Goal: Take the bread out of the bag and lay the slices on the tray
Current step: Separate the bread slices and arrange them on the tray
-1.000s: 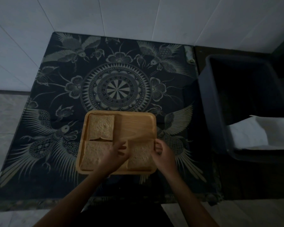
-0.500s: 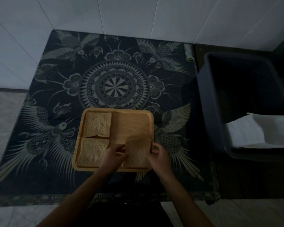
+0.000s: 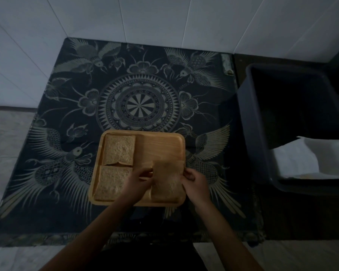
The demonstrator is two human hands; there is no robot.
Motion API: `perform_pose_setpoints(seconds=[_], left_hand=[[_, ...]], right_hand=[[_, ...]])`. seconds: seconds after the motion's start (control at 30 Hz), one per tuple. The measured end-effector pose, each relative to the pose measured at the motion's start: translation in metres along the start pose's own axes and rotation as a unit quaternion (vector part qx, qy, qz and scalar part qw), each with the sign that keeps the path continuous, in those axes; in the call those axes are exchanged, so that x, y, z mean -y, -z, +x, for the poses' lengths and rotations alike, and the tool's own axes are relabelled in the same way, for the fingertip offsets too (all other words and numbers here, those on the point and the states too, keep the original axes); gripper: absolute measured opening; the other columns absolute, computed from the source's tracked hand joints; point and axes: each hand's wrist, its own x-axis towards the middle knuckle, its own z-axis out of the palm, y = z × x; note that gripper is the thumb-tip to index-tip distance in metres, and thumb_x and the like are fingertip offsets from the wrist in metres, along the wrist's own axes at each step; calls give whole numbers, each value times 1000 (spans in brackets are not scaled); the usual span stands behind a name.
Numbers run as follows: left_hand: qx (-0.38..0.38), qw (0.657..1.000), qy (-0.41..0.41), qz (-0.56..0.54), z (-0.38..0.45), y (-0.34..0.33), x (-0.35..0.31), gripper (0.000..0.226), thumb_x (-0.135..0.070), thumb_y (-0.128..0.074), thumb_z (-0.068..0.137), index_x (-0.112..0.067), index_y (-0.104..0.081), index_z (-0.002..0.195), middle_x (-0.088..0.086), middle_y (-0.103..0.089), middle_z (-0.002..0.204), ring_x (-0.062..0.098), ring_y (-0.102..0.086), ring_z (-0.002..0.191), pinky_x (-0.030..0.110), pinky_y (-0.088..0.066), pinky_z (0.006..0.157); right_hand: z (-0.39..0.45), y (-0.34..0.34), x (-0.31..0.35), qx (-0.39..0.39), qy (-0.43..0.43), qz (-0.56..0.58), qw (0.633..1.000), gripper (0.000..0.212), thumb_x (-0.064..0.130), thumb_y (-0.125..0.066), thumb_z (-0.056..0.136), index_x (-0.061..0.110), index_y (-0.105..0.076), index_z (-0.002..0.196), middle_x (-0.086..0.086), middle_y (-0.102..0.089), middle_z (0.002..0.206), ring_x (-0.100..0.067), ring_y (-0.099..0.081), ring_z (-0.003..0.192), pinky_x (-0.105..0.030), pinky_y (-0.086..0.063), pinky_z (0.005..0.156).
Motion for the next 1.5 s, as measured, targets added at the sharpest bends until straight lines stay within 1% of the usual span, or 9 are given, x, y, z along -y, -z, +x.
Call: perform_pose_setpoints(seconds=[0.07, 0.2, 0.37, 0.47, 0.7, 1.03, 1.2, 1.37, 1.5], left_hand=[[10, 1000, -10, -7, 4, 5, -10, 28, -18, -77, 86, -36, -70, 106, -5, -75, 96, 15, -73, 84, 32, -60, 73], [16, 1000, -3, -8, 18, 13, -31, 31, -21, -75, 87, -24, -68, 117, -2, -72, 102, 15, -72, 90, 36, -61, 80], [24, 999, 6, -25, 40, 20, -53, 35, -13, -72, 89, -12, -66, 124, 0, -73, 99, 15, -71, 91, 31, -60, 75], [8, 1000, 8, -5, 54, 21, -61, 35, -11, -73, 88, -8, -68, 123, 2, -75, 97, 18, -72, 90, 39, -61, 83], [-4, 999, 24, 24, 75, 19, -57, 34, -16, -74, 88, -10, -69, 121, 8, -75, 108, 22, -72, 97, 47, -58, 93], [-19, 998, 4, 51, 85, 13, -50, 30, -18, -74, 88, -13, -73, 118, 4, -77, 107, 18, -73, 97, 47, -58, 94], [-30, 997, -2, 64, 82, 10, -44, 31, -19, -72, 90, -17, -72, 121, 1, -77, 111, 14, -72, 98, 41, -59, 92], [-59, 995, -15, 77, 82, 6, -43, 31, -14, -73, 89, -15, -72, 120, 3, -77, 111, 11, -70, 94, 21, -54, 80], [-65, 994, -30, 84, 78, 5, -43, 30, -16, -71, 91, -17, -72, 121, 1, -76, 108, 12, -69, 95, 19, -52, 78]], right_hand=[[8, 2, 9, 4, 10, 5, 1000, 41, 24, -74, 89, 17, -67, 129, 6, -73, 108, -2, -66, 94, -20, -53, 74], [24, 6, 29, 7, 37, 3, 999, 45, 26, -75, 88, 17, -65, 131, 4, -71, 112, 3, -63, 93, -12, -46, 66], [48, 3, 47, 3, 35, 10, 999, 44, 25, -75, 88, 17, -63, 130, 9, -68, 105, 3, -61, 92, -16, -48, 68], [63, -2, 53, 3, 33, -3, 999, 43, 22, -74, 89, 17, -62, 130, 5, -68, 108, 1, -62, 93, -22, -52, 77], [87, -11, 58, -1, 16, -19, 1000, 39, 19, -73, 90, 15, -63, 128, 2, -70, 109, -6, -65, 94, -25, -55, 82], [95, -17, 48, -18, 13, -53, 998, 31, 15, -70, 92, 15, -65, 123, 9, -64, 97, -3, -62, 87, -17, -49, 69], [94, -19, 44, -36, 35, -83, 995, 26, 13, -68, 92, 13, -69, 118, 9, -65, 99, -5, -63, 90, -11, -44, 67], [92, -20, 46, -43, 52, -117, 991, 27, 11, -67, 93, 9, -69, 120, -3, -72, 112, -14, -68, 101, -21, -51, 81], [87, -19, 45, -44, 75, -136, 987, 27, 11, -66, 94, 8, -68, 121, -4, -72, 112, -8, -64, 95, -10, -46, 74]])
